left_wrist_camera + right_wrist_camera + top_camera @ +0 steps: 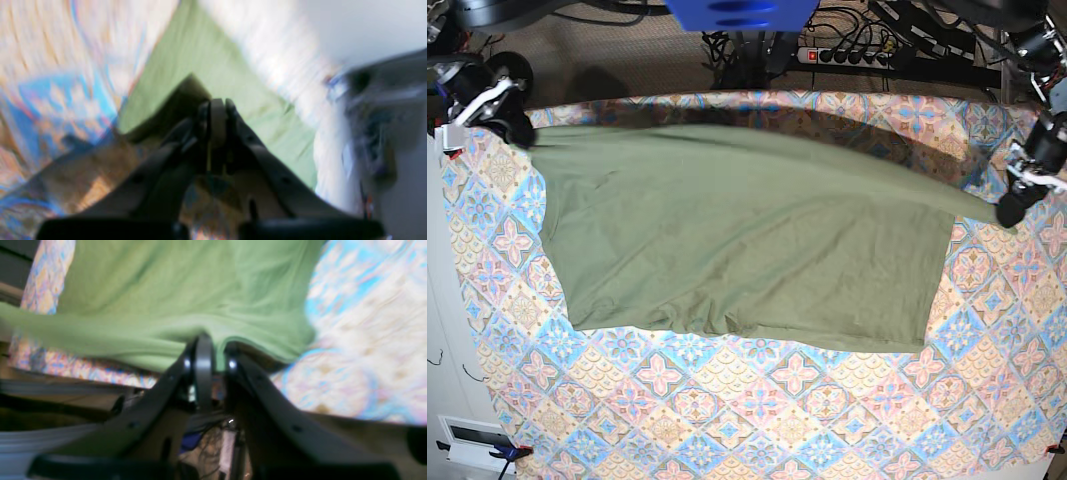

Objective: Layout the t-shirt on the table in an organized manner, then fold the t-shirt properly

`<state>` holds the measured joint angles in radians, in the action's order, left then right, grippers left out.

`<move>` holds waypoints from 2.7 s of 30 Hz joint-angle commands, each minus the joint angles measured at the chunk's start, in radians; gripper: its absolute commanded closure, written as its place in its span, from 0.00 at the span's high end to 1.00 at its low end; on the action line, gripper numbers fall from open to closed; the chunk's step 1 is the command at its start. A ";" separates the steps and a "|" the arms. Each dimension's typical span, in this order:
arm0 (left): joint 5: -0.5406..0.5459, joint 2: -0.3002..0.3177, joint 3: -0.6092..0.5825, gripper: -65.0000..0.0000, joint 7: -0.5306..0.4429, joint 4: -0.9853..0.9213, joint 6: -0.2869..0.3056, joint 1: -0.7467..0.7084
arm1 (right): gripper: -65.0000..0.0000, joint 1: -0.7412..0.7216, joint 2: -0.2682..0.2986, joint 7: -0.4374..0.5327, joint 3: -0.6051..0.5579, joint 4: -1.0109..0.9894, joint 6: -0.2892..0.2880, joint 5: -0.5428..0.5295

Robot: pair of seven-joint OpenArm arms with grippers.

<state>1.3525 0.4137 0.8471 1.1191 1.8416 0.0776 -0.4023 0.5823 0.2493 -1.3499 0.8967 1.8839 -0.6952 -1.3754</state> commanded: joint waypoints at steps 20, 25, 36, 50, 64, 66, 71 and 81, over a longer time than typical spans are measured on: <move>0.080 0.067 0.031 0.00 0.022 0.011 0.006 -0.137 | 0.08 0.253 0.011 -0.013 0.080 0.082 -0.003 -0.095; 0.075 0.066 0.033 0.00 0.022 0.010 0.004 -0.028 | 0.08 0.147 0.038 0.000 0.091 0.076 -0.003 -0.089; -0.153 0.038 -0.168 0.00 0.023 -0.133 0.004 0.599 | 0.08 -0.508 0.150 0.030 -0.184 -0.160 -0.003 0.233; -0.402 0.018 -0.363 0.00 -0.146 -0.820 0.004 1.422 | 0.08 -1.608 0.212 0.166 -0.643 -0.794 -0.003 0.561; -0.235 0.185 -0.368 0.00 -0.093 -0.649 0.006 1.374 | 0.08 -1.565 0.200 0.114 -0.666 -0.677 -0.003 0.428; -0.207 0.204 -0.365 0.00 -0.092 -0.544 0.006 1.245 | 0.08 -1.429 0.200 0.089 -0.657 -0.590 -0.003 0.426; -0.167 0.236 -0.297 0.00 -0.092 -0.441 0.006 1.009 | 0.08 -1.195 0.201 0.080 -0.595 -0.455 -0.003 0.416; -0.123 0.224 -0.337 0.00 -0.090 -0.441 0.006 0.794 | 0.08 -1.014 0.201 0.083 -0.495 -0.427 -0.003 0.354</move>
<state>1.2087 0.6277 0.5140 1.0386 1.3823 0.0746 0.3687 -0.3828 0.4290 -1.3193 0.4004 1.4342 -0.6945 -0.9764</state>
